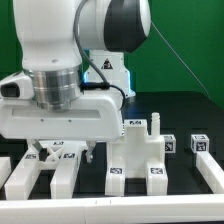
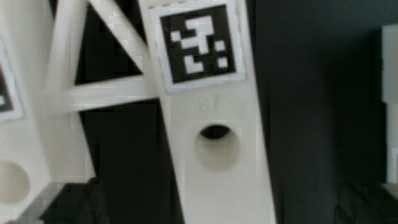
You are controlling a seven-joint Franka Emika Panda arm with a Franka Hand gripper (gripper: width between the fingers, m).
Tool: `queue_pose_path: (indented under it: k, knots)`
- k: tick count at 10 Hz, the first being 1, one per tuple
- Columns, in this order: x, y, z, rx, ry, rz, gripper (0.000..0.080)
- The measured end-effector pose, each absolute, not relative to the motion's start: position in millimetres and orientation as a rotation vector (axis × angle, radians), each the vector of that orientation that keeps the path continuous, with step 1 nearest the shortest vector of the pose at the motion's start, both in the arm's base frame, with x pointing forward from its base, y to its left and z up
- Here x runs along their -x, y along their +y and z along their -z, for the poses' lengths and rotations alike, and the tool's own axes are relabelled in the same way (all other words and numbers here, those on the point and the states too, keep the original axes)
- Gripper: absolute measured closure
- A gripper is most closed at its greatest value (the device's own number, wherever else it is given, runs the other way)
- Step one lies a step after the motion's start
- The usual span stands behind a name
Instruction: Assemble chair
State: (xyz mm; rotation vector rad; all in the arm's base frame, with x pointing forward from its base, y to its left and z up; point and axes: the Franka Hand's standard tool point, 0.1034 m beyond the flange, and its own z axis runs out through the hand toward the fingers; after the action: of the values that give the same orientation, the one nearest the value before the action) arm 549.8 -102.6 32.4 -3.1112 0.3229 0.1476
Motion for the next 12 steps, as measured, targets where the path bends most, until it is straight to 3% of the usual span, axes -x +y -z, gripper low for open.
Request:
queue_pose_path:
  k: [7, 8, 9, 10, 12]
  knots:
    - [-548.7, -103.7, -19.1, 3.127, 0.318, -0.134, 0.0151]
    - [-548.7, -103.7, -19.1, 3.127, 0.318, -0.134, 0.0266]
    - [-548.7, -103.7, -19.1, 3.127, 0.318, -0.134, 0.0456]
    - [-548.7, -103.8, -19.2, 3.127, 0.319, -0.134, 0.0517]
    - [-548.7, -103.7, -19.2, 3.127, 0.319, -0.134, 0.0517]
